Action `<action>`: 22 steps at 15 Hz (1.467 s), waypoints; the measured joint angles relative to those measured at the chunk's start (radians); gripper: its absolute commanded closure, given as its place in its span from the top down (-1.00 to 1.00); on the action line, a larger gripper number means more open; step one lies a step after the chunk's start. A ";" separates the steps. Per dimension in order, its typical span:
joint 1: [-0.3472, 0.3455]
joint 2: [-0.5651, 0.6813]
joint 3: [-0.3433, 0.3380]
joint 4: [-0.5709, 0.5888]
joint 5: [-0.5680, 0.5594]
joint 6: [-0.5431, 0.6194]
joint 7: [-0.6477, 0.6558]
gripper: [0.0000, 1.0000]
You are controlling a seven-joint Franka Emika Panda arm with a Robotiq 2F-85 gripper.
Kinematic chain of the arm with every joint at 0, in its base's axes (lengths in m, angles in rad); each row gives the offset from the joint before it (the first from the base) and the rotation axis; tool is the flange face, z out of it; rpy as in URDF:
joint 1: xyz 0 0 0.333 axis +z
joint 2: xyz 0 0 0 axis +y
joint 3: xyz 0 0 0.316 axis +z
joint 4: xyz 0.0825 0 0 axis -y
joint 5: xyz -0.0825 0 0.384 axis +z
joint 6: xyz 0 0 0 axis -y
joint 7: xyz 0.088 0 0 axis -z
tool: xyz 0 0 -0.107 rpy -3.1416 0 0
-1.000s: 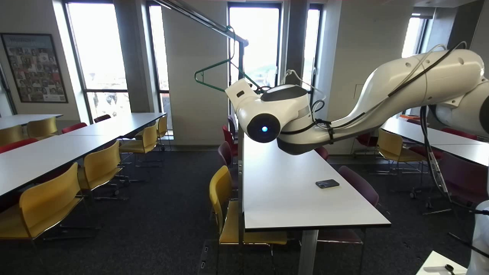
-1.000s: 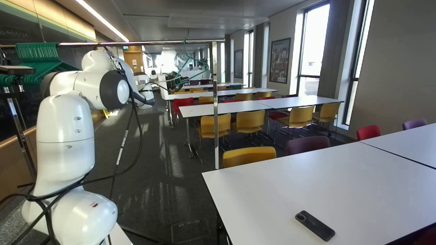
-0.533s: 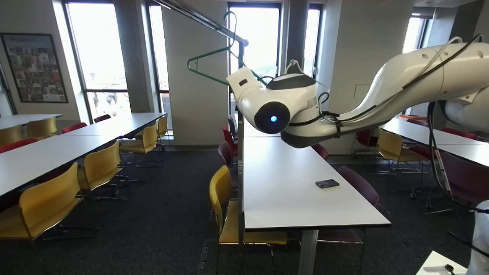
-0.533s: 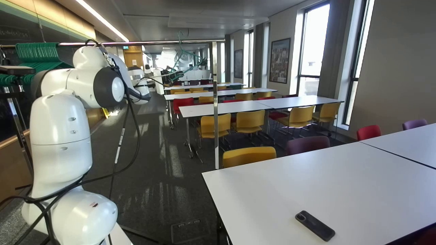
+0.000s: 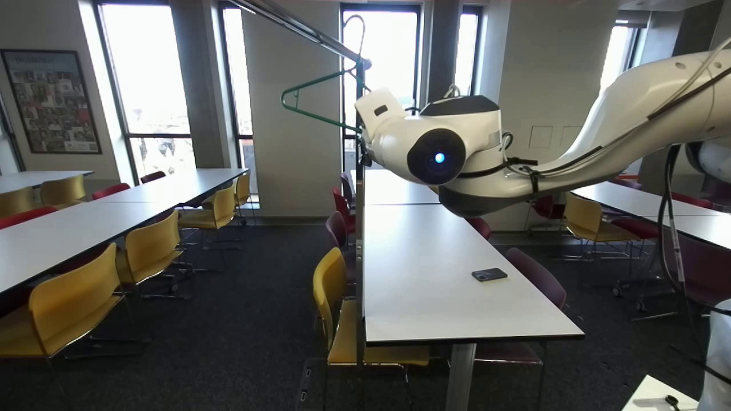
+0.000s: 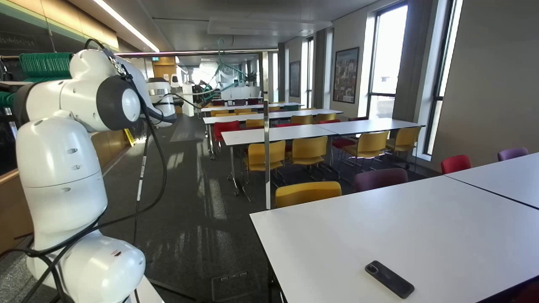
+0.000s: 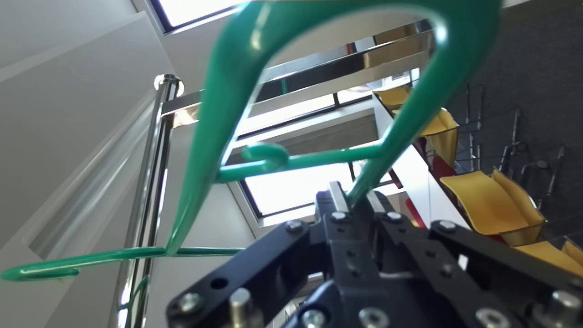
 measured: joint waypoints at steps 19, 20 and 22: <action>0.026 -0.288 0.019 -0.619 0.449 0.007 0.017 -0.95; 0.032 -0.290 0.021 -0.633 0.473 0.008 0.017 -0.95; 0.042 -0.296 0.021 -0.654 0.529 0.010 0.016 -0.95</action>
